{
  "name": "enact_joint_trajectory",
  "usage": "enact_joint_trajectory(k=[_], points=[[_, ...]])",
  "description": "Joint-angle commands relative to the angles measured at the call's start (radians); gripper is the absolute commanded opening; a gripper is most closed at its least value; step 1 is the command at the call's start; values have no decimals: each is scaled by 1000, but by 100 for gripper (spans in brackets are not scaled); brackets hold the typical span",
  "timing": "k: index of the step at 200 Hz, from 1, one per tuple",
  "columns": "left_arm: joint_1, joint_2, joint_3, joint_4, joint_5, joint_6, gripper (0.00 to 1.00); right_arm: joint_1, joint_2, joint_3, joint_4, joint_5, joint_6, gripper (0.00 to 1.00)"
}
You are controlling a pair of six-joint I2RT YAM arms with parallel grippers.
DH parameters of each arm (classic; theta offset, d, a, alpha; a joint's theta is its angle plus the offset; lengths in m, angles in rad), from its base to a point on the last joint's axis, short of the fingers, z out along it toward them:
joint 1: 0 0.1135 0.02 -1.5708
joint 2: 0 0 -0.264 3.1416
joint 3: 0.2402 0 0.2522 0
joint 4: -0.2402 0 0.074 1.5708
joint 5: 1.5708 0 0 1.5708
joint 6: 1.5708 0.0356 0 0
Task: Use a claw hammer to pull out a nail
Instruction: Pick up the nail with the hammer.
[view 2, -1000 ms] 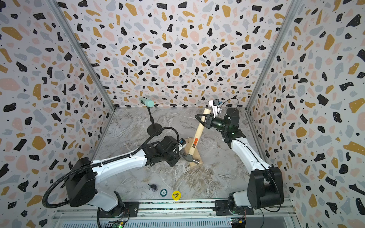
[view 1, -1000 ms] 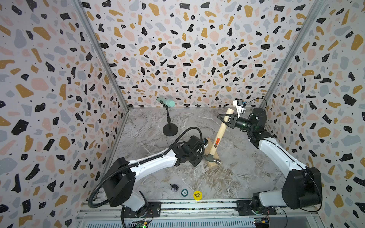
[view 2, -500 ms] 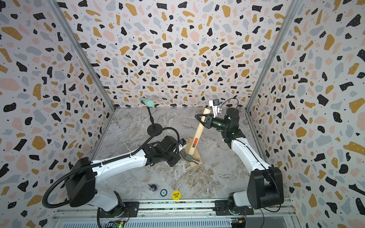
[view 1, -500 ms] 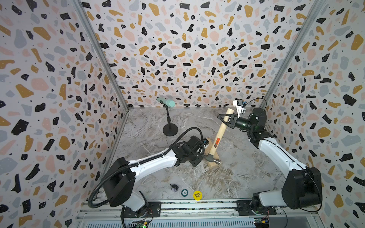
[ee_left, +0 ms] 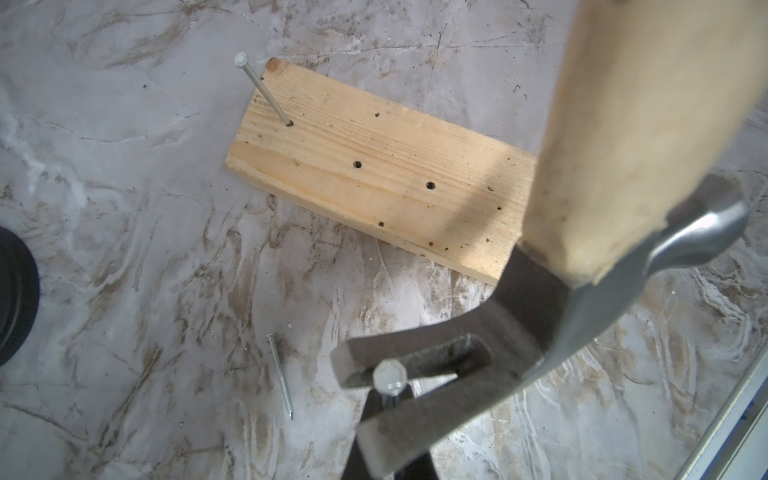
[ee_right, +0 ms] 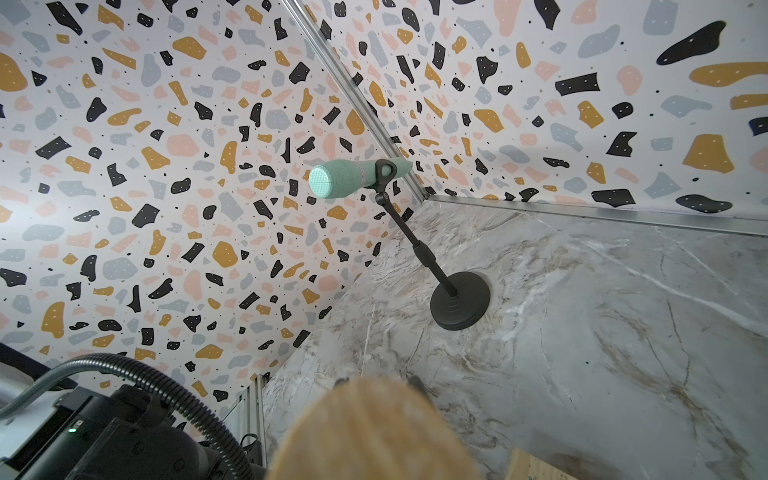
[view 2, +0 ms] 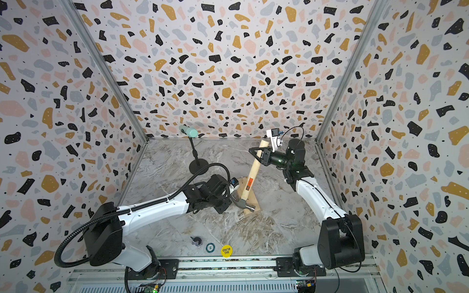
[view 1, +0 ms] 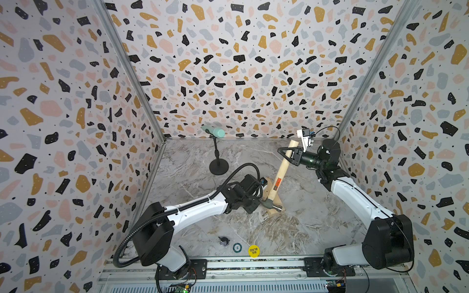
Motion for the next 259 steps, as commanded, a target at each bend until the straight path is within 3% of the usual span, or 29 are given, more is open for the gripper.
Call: enact_joint_trajectory(k=[1, 144, 259], points=[[10, -8, 16, 1, -8, 7, 0, 5, -58, 14, 8, -3, 42, 0], [145, -9, 25, -2, -62, -40, 0, 4, -120, 42, -121, 39, -42, 0], [255, 82, 38, -55, -114, -96, 0, 21, -183, 97, -216, 140, -126, 0]])
